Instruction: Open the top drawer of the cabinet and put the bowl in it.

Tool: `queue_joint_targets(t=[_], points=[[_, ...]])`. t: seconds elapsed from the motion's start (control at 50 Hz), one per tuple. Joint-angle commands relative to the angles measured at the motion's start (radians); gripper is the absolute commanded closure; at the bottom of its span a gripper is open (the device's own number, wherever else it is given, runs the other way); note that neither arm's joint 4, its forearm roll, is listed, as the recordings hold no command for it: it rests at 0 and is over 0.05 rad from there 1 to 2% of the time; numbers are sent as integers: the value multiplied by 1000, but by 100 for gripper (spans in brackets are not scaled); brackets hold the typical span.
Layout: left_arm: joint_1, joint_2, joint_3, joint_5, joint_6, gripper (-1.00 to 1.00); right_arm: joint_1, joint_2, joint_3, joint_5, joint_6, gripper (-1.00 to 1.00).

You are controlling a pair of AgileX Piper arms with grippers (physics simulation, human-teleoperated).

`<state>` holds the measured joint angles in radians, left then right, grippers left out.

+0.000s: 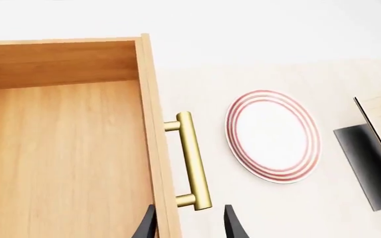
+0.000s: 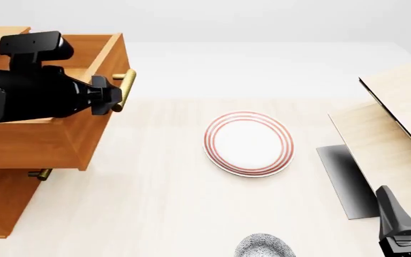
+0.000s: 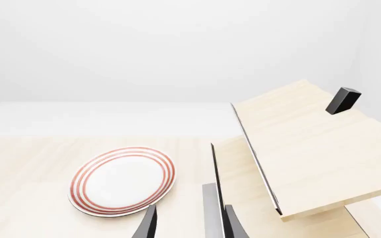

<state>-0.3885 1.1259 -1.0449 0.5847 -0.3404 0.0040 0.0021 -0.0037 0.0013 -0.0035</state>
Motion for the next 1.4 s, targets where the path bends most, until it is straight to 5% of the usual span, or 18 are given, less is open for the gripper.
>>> queue_joint_targets(t=[0.02, 0.34, 0.64, 1.06, 1.4], points=[[-150, 244, 92, -128, 30, -100, -1, 1, 1, -1, 0, -100], [-173, 238, 94, -141, 33, -100, -1, 1, 1, -1, 1, -100], [-8, 64, 55, -71, 277, -100, -1, 1, 1, -1, 0, -100], [-23, -96, -24, -16, 330, -100, -1, 1, 1, -1, 0, -100], [-6, -249, -141, 86, 442, -100, -1, 1, 1, -1, 0, -100]])
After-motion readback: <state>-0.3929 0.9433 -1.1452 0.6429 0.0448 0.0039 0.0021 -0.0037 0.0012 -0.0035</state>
